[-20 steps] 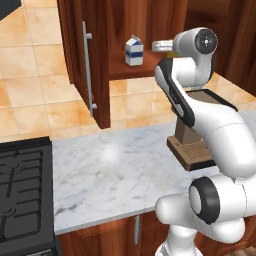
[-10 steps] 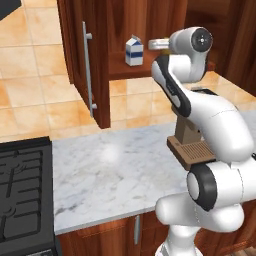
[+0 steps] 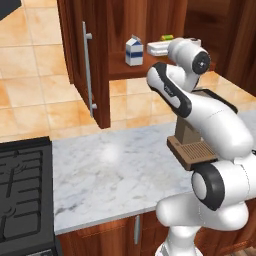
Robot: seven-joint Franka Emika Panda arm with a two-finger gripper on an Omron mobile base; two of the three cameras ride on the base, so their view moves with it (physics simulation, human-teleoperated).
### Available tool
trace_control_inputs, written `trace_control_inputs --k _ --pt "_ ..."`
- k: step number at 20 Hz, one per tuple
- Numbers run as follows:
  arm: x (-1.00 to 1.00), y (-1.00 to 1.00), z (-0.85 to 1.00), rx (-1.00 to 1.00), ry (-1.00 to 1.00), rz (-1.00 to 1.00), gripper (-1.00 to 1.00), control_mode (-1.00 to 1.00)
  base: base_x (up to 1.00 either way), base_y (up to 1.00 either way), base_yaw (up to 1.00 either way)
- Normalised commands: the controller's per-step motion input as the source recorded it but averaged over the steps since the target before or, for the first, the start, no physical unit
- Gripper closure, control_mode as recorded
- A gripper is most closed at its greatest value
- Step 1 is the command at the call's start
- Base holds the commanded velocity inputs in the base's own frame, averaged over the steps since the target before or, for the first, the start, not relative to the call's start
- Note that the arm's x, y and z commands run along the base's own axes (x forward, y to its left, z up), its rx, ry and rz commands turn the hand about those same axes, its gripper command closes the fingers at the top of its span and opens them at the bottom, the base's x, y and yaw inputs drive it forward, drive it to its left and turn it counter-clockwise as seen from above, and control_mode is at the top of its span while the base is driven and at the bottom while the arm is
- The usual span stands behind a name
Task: Sort all alcoholic drinks to one cabinet, and non-alcoholic drinks to the other.
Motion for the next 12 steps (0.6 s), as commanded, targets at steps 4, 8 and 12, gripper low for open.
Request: trace_control_inputs --k 4,8,12 --pt "-0.09 0.0 0.09 -0.05 -0.07 0.01 -1.0 -1.0 0.0 0.0 0.0" --pt "-0.01 0.0 0.27 -0.03 0.03 0.0 -1.0 -1.0 0.0 0.0 0.0" --pt "0.01 0.0 0.33 -0.05 0.11 0.0 -1.0 -1.0 0.0 0.0 0.0"
